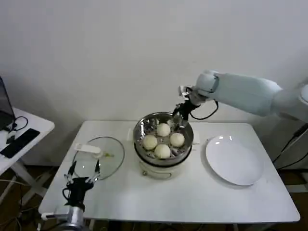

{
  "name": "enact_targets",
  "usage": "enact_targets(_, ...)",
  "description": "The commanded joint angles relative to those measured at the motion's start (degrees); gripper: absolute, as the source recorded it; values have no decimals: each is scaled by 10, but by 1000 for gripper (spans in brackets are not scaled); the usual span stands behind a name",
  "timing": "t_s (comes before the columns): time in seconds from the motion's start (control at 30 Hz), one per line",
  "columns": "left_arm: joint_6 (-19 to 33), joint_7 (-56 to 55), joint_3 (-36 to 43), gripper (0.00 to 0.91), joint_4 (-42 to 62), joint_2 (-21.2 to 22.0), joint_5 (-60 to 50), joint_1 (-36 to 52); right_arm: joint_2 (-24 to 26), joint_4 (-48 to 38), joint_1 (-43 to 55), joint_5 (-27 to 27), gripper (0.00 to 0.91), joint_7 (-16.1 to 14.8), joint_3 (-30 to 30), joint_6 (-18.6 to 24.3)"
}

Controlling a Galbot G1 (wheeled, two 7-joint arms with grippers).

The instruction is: Take steamed baozi put them in steamer then cover it.

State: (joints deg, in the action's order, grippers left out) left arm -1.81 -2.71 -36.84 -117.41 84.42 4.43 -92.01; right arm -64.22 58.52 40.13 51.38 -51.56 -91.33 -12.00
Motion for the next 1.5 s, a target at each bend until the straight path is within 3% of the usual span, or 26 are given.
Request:
enact_targets(0.03, -7, 3, -2, 907, -2, -3, -4, 9, 163, 159, -24, -16, 907, 107, 119, -5)
enact_targets(0.17, -10, 5, -4, 907, -2, -3, -6, 10, 241, 225, -74, -52, 907, 162, 169, -9)
enact_targets(0.23, -11, 2, -3, 907, 0, -1, -7, 11, 288, 265, -130, -74, 907, 196, 235, -7)
enact_targets(0.37, -11, -1, -2, 907, 1, 4, -8, 11, 349, 313, -245, -114, 907, 228, 359, -1)
enact_targets(0.47, -1, 2, 0, 907, 2, 3, -6, 8, 401, 344, -402, -149, 907, 235, 522, 11)
enact_targets(0.5, 2, 2, 0, 907, 2, 2, -6, 7, 405, 346, -411, -152, 907, 235, 542, 13)
enact_targets(0.57, 8, 4, 0, 907, 0, 3, -3, 4, 434, 358, -564, -176, 907, 235, 697, 25)
enact_targets(0.67, 15, 5, -1, 907, -4, 4, 3, -3, 436, 368, -769, -203, 907, 236, 916, 44)
enact_targets(0.83, 23, 8, -4, 907, -4, 3, 2, -10, 340, 390, -1010, -243, 907, 270, 1167, 90)
enact_targets(0.97, 25, 12, -3, 907, -7, 2, -2, -14, 236, 412, -1095, -269, 907, 286, 1268, 135)
enact_targets(1.0, 26, 12, -3, 907, -8, 2, -4, -15, 229, 413, -1101, -270, 907, 288, 1279, 140)
enact_targets(1.03, 27, 13, -2, 907, -8, 2, -5, -16, 186, 421, -1124, -285, 907, 294, 1309, 159)
enact_targets(1.27, 42, 35, -5, 907, -5, 1, -13, -23, 26, 447, -1188, -328, 907, 343, 1368, 238)
enact_targets(1.5, 47, 65, -14, 907, -1, -6, -22, -21, -71, 473, -1245, -355, 907, 359, 1381, 261)
